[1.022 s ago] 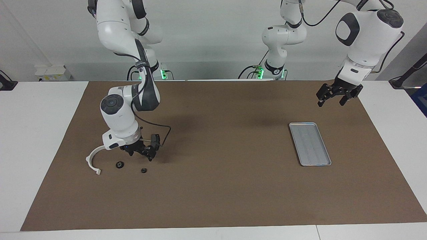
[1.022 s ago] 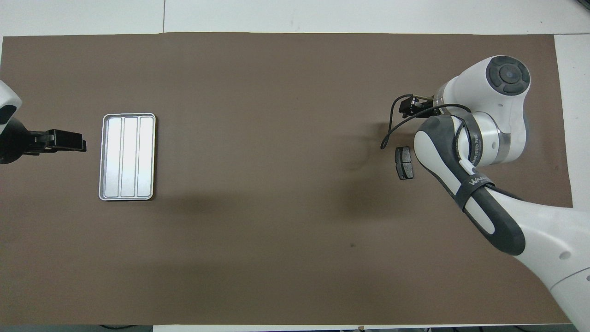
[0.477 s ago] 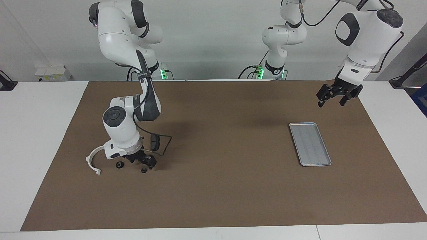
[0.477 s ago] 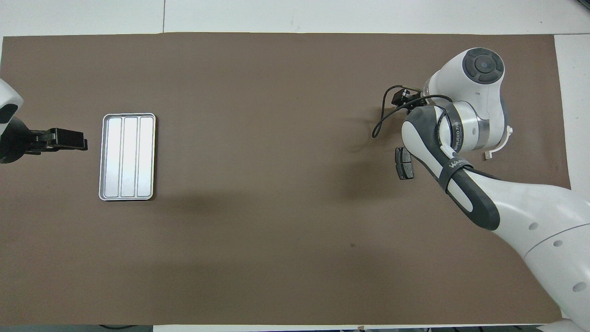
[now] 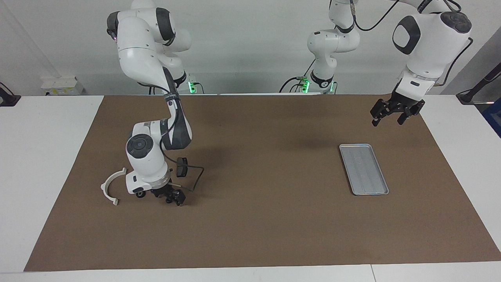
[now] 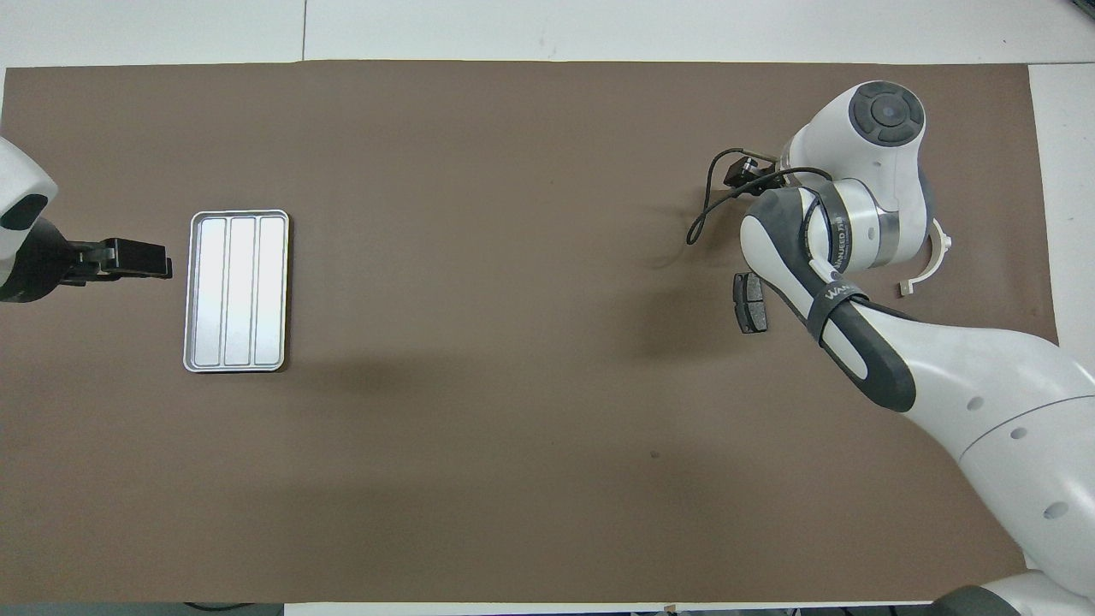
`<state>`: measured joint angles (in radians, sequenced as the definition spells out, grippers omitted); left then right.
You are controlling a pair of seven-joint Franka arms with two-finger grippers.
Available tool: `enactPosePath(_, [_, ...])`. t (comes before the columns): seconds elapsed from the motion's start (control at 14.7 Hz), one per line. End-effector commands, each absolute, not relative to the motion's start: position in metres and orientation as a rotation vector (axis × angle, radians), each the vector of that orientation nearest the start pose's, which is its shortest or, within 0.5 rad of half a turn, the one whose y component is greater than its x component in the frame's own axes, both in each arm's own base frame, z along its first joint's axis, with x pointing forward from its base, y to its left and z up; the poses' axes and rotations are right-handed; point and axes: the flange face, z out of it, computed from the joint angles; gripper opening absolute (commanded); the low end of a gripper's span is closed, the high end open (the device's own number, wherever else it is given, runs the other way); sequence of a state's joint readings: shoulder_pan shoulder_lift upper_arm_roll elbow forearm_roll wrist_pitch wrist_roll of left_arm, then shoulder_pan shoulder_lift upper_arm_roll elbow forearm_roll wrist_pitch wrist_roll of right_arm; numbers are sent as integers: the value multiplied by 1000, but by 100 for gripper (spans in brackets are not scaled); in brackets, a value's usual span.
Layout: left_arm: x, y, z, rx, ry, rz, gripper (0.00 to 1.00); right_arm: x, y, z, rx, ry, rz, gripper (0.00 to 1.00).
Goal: Pick bearing gear from pile to tray
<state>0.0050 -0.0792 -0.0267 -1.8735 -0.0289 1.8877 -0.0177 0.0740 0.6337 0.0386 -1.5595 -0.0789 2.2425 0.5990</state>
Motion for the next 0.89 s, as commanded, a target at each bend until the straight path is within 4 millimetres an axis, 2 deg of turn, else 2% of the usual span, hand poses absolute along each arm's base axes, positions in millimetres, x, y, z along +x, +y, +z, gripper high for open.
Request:
enactPosePath(0.0, [540,-16,550,-3169,-24,-169,100,708,71,281,-3079,743,-89,84])
enactPosePath(0.2, [541,-16,549,-3169,-36,-169,100,705,69,280,-3085,756,-47,70])
enactPosePath(0.48, [541,-17,549,-3169,-39,-178,100,706,68,283,-3090,764,-19,61])
enactPosePath(0.54, [541,-17,546,-3169,-44,-171,100,706,68,283,-3088,765,-19,56])
enactPosePath(0.68, [540,-22,543,-3171,-72,-182,100,706,68,283,-3086,766,-20,44])
enactPosePath(0.82, [541,-22,543,-3171,-72,-185,100,705,69,283,-3069,779,-9,23])
